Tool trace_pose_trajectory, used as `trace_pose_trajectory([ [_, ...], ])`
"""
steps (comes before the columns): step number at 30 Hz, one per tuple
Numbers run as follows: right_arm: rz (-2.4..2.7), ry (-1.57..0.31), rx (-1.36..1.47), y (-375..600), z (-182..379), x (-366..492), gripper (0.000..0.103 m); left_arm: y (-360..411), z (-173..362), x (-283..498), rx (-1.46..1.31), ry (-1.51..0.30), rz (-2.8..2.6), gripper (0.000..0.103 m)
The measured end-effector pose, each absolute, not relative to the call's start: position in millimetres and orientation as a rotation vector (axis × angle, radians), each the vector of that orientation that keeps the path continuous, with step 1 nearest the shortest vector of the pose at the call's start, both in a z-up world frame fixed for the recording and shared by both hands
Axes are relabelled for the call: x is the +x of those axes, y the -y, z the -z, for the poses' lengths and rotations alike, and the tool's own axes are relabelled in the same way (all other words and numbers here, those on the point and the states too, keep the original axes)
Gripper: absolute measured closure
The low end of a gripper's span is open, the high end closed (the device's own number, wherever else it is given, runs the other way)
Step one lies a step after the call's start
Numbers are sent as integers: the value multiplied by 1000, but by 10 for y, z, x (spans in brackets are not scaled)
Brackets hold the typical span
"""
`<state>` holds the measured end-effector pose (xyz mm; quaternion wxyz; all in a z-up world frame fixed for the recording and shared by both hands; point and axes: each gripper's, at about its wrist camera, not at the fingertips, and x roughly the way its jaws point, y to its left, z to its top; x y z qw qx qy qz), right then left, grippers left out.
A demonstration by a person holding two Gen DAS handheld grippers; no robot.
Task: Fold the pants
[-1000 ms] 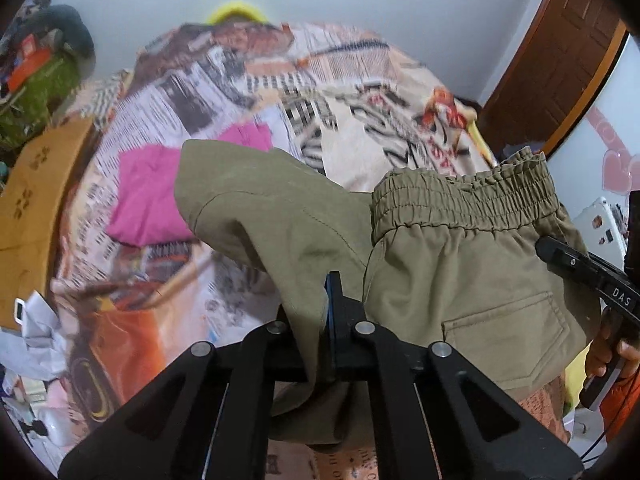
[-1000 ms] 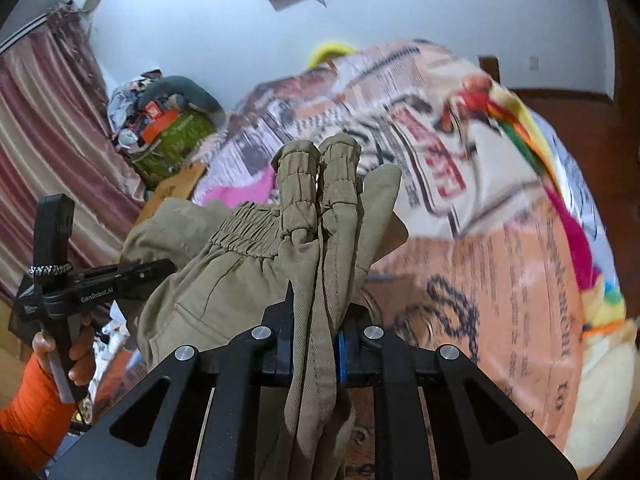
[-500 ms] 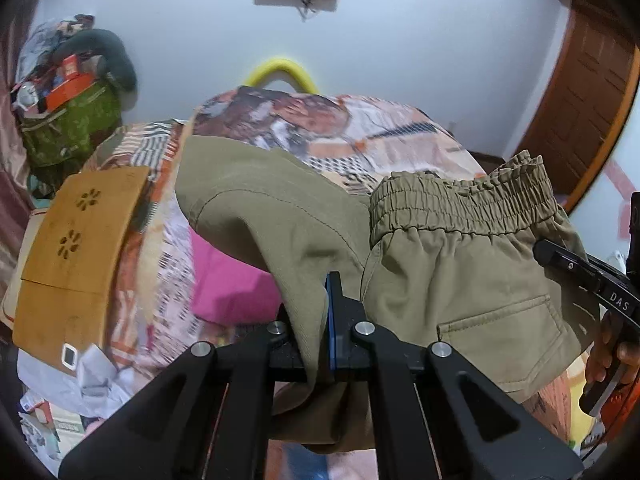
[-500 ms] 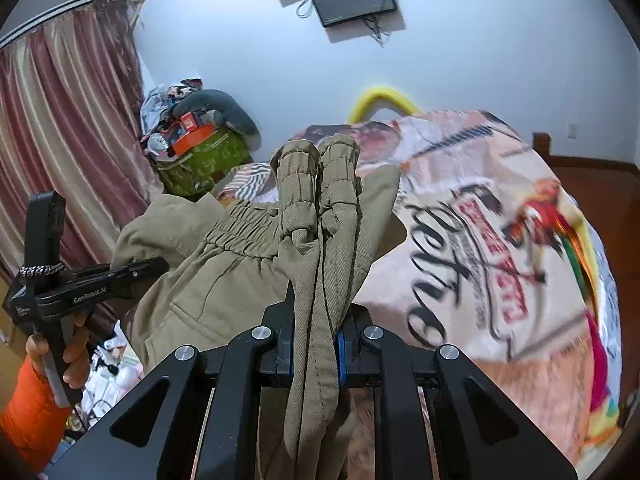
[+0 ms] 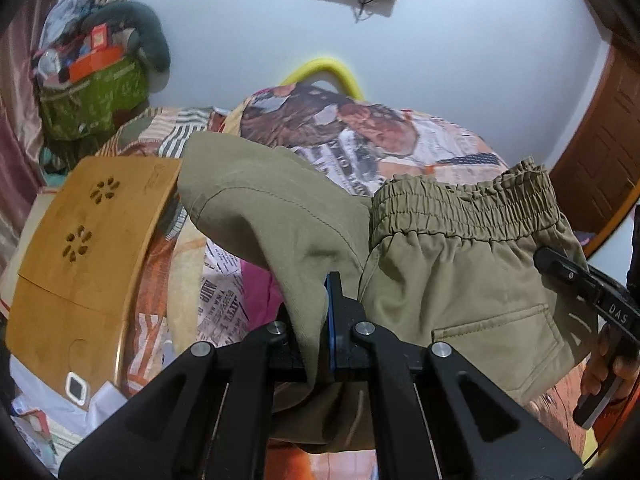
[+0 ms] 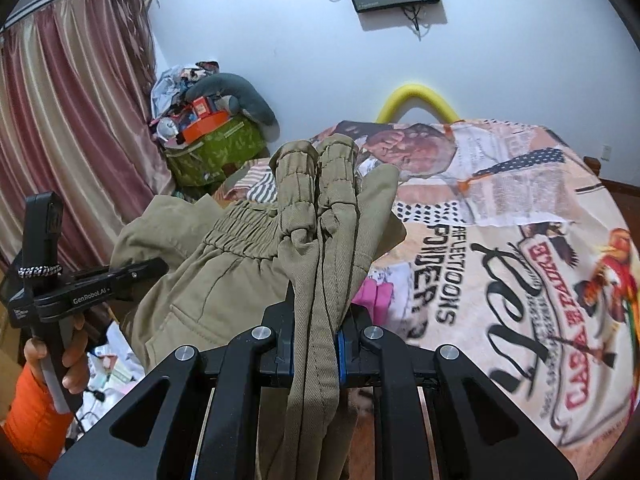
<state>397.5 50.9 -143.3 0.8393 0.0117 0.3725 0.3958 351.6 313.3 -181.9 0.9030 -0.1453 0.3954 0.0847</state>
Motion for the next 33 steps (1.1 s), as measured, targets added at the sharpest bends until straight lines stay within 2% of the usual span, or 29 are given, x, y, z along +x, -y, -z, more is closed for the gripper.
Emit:
trace_pose_trajectory([
  [14, -795, -933, -21, -877, 2305, 4350, 91, -3586, 3026, 4017, -406, -960, -191, 97],
  [18, -749, -993, -68, -891, 2480, 4332, 84, -3688, 3296, 4018, -446, -1060, -185, 94],
  [19, -734, -998, -74, -868, 2498, 4316, 79, -3709, 3319, 3994, -452, -1069, -189, 89],
  [21, -717, -994, -70, -805, 2489, 4295, 78, -3756, 3344, 3908, -458, -1083, -199, 77],
  [23, -694, -1016, -73, -745, 2475, 4284, 70, -3775, 3353, 3820, -438, -1090, -218, 60],
  [26, -690, -1048, -83, -640, 2437, 4222, 65, -3760, 3365, 3693, -395, -1114, -231, 55],
  [29, -686, -1066, -119, -579, 2388, 4116, 51, -3667, 3353, 3591, -332, -1130, -244, 52],
  [33, -707, -1044, -187, -525, 2300, 3899, 49, -3501, 3284, 3473, -173, -1132, -313, 43],
])
